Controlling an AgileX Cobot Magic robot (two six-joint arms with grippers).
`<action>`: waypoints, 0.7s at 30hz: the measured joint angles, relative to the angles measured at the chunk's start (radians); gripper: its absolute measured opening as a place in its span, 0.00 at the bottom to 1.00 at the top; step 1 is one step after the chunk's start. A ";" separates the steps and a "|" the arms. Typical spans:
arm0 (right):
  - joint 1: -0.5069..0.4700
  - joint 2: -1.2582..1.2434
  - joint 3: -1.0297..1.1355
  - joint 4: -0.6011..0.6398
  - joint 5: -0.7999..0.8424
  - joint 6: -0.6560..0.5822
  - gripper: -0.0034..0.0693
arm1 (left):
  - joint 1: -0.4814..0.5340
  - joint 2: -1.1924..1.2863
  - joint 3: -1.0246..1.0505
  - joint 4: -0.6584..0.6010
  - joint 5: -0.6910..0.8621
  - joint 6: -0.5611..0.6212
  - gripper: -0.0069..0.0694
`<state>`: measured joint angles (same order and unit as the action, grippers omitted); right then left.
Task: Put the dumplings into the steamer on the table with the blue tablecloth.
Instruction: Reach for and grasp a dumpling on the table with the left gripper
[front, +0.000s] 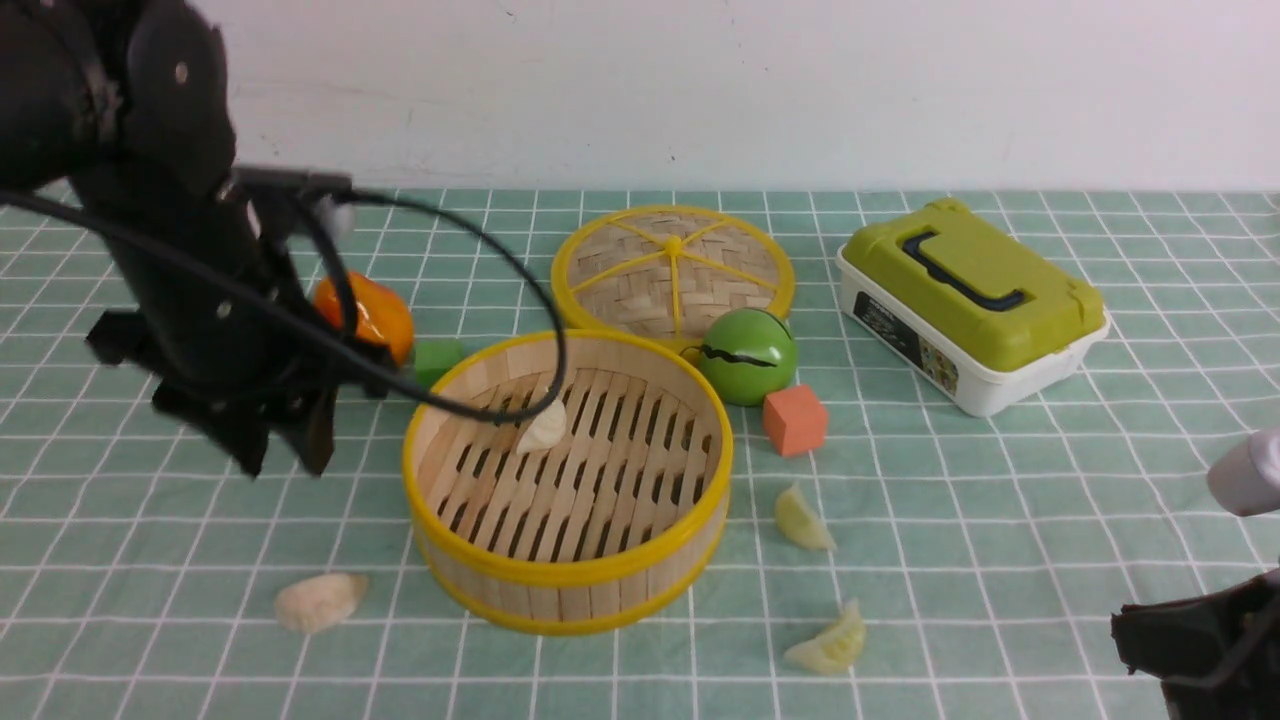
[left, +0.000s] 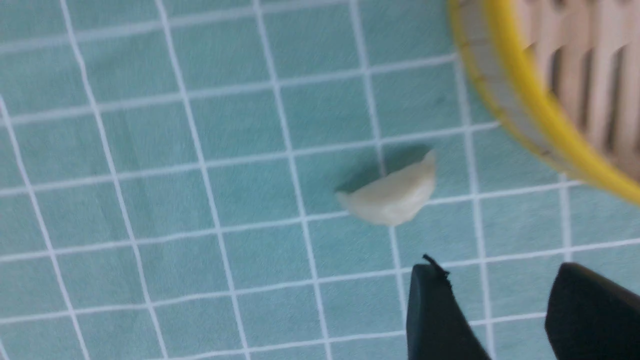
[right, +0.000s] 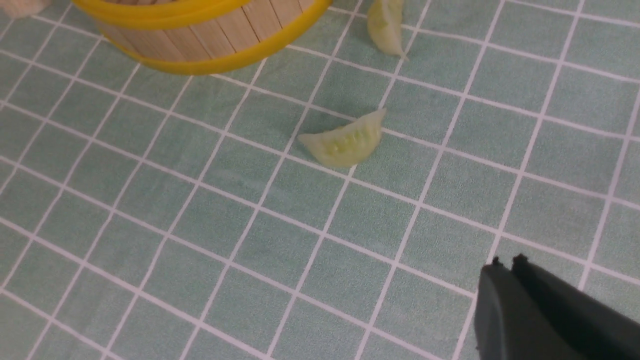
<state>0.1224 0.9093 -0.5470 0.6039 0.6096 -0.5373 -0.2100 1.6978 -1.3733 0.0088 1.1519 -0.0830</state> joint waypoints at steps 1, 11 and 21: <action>0.000 0.000 0.000 0.001 0.000 0.000 0.07 | 0.011 0.006 0.031 0.000 -0.028 0.012 0.50; 0.000 0.000 0.000 0.006 0.002 0.000 0.08 | 0.032 0.149 0.154 -0.037 -0.303 0.339 0.50; 0.000 0.000 0.000 0.009 0.002 0.000 0.09 | 0.032 0.233 0.141 -0.042 -0.275 0.461 0.41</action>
<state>0.1224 0.9093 -0.5470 0.6133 0.6117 -0.5373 -0.1775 1.9309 -1.2321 -0.0336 0.8773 0.3780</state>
